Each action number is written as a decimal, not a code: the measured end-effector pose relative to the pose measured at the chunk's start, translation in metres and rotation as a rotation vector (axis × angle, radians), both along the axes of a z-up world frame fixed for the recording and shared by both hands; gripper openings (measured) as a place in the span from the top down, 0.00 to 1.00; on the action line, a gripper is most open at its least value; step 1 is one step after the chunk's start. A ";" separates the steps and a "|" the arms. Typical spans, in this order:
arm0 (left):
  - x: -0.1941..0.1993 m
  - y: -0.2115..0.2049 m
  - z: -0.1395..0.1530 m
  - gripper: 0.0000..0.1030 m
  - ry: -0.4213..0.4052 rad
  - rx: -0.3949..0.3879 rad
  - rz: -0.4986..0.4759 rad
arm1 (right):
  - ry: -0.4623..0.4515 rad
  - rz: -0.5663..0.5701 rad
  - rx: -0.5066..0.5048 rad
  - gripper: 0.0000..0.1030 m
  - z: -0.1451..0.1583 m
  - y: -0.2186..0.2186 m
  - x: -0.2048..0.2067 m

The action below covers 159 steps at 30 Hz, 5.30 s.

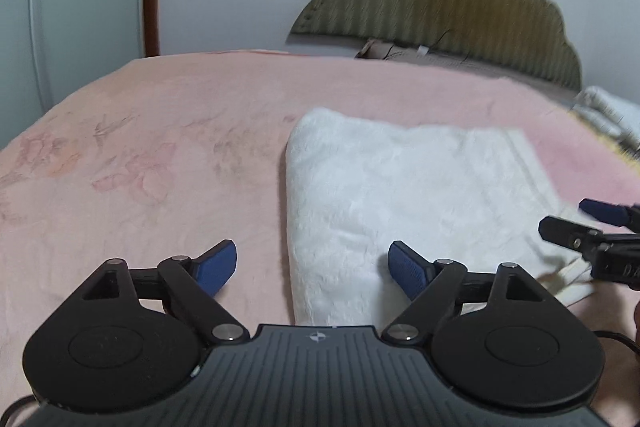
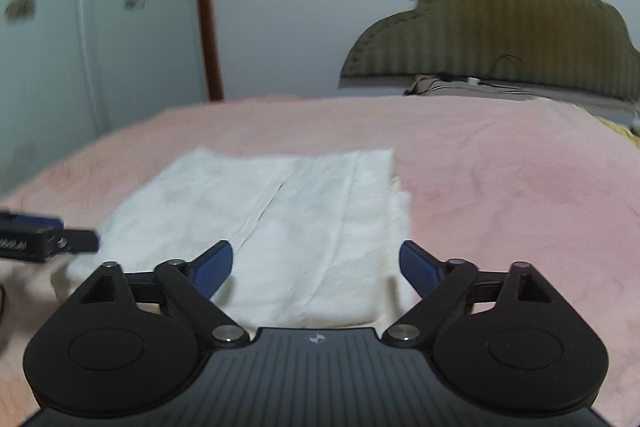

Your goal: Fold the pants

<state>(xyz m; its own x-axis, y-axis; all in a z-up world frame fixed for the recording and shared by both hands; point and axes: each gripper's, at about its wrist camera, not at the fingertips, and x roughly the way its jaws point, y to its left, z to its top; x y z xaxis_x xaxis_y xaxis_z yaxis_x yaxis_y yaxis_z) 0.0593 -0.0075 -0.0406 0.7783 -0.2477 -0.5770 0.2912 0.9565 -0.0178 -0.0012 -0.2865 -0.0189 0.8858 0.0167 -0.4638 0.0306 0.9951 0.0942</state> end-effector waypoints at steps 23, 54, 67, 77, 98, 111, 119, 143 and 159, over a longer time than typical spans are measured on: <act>0.010 0.017 -0.016 0.00 0.029 -0.081 0.069 | 0.116 -0.035 0.249 0.00 -0.029 -0.033 0.012; 0.078 -0.007 -0.001 0.52 0.201 -0.184 -0.181 | 0.116 0.167 0.240 0.61 -0.009 -0.064 0.056; 0.031 -0.018 0.033 0.83 -0.114 -0.093 -0.187 | 0.005 0.185 0.070 0.79 0.024 -0.033 0.051; 0.076 0.000 0.073 0.83 -0.253 -0.014 -0.093 | -0.052 0.278 0.003 0.79 0.056 -0.001 0.121; 0.112 0.036 0.030 0.12 -0.133 0.291 0.170 | 0.085 0.278 -0.073 0.48 0.023 0.048 0.155; 0.027 0.030 0.042 0.05 0.004 0.096 0.218 | 0.118 0.218 0.078 0.19 0.016 0.078 0.076; 0.015 0.027 0.032 0.05 0.012 0.116 0.231 | 0.183 0.267 0.109 0.19 0.023 0.101 0.053; 0.017 0.037 0.026 0.05 -0.020 0.254 0.325 | 0.257 0.024 0.155 0.00 -0.010 0.071 0.083; 0.027 0.038 0.003 0.00 0.060 0.111 0.242 | 0.207 0.051 -0.006 0.00 -0.024 0.086 0.078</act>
<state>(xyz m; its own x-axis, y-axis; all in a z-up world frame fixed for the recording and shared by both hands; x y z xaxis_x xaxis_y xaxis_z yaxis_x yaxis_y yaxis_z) 0.0865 0.0305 -0.0381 0.7707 0.0086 -0.6372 0.0552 0.9953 0.0802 0.0772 -0.2001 -0.0426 0.7696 0.0557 -0.6360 -0.0014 0.9963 0.0855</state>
